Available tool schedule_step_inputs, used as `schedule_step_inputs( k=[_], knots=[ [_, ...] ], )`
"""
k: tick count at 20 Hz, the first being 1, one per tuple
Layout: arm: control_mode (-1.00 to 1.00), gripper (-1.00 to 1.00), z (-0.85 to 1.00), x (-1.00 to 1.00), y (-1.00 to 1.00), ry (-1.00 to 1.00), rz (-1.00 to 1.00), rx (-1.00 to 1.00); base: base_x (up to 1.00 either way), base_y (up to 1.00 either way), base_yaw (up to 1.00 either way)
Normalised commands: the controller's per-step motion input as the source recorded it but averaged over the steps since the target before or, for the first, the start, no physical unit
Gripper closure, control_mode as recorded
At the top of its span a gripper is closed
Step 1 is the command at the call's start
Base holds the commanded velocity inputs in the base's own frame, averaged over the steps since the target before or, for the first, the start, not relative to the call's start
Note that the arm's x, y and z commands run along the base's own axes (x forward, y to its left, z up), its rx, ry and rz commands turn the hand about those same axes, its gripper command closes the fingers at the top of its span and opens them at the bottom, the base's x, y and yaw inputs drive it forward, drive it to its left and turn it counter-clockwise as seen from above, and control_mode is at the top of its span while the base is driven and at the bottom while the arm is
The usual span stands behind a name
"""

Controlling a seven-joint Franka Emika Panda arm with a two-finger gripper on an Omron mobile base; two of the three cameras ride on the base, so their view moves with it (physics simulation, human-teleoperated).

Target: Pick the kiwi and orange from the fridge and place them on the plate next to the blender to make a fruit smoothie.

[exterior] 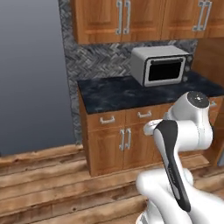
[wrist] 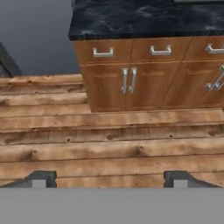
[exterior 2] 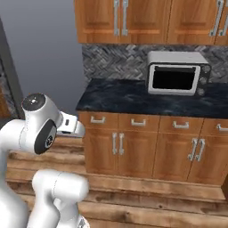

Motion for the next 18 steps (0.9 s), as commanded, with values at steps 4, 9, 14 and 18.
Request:
schedule_step_inputs(
  k=[4, 9, 14, 18],
  knots=[
    [1.0, -1.0, 0.0, 0.0, 0.0, 0.0, 0.0, 0.0, 0.0, -1.0, -0.56],
    [1.0, -1.0, 0.0, 0.0, 0.0, 0.0, 0.0, 0.0, 0.03, -1.0, -0.55],
    [1.0, -1.0, 0.0, 0.0, 0.0, 0.0, 0.0, 0.0, 0.35, -1.0, -0.43],
    [1.0, -1.0, 0.0, 0.0, 0.0, 0.0, 0.0, 0.0, 0.14, -1.0, -0.35]
  ],
)
